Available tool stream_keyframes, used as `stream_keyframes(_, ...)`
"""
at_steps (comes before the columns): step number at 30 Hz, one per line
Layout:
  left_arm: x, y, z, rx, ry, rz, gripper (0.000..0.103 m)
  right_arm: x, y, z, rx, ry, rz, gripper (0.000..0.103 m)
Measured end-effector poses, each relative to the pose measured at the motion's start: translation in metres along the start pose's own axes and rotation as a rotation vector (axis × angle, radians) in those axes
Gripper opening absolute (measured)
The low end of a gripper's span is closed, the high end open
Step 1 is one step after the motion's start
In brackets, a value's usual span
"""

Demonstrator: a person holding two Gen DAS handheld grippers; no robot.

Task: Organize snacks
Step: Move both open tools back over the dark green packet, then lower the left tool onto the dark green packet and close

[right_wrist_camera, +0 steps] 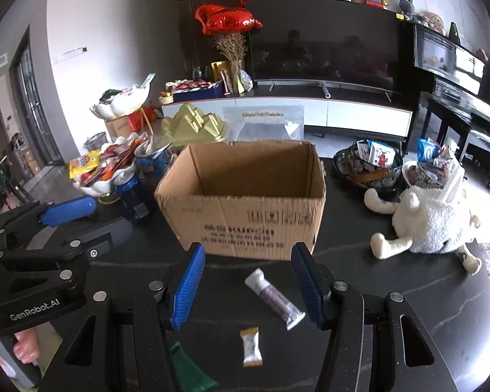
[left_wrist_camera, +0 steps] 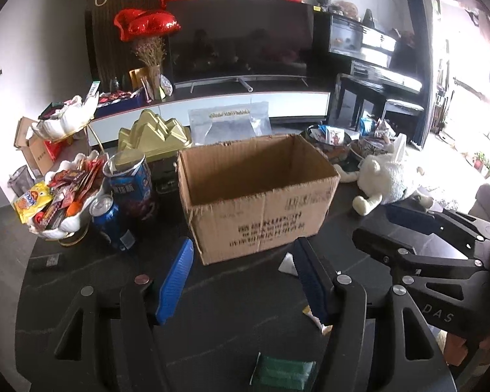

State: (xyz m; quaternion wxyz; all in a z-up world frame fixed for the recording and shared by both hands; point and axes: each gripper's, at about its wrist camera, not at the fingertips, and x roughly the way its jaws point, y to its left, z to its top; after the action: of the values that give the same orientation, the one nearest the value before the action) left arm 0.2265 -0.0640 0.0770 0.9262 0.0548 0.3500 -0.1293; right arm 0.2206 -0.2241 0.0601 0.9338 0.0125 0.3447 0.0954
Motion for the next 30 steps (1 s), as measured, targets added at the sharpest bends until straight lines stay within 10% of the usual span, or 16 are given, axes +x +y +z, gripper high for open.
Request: stream_keyframes(30, 0.036, -0.004, -0.138, -0.157, 0.261, -0.021, 0.062, 0.035, 0.009, -0.106, -0.048, 0.181, 0.044, 0.056)
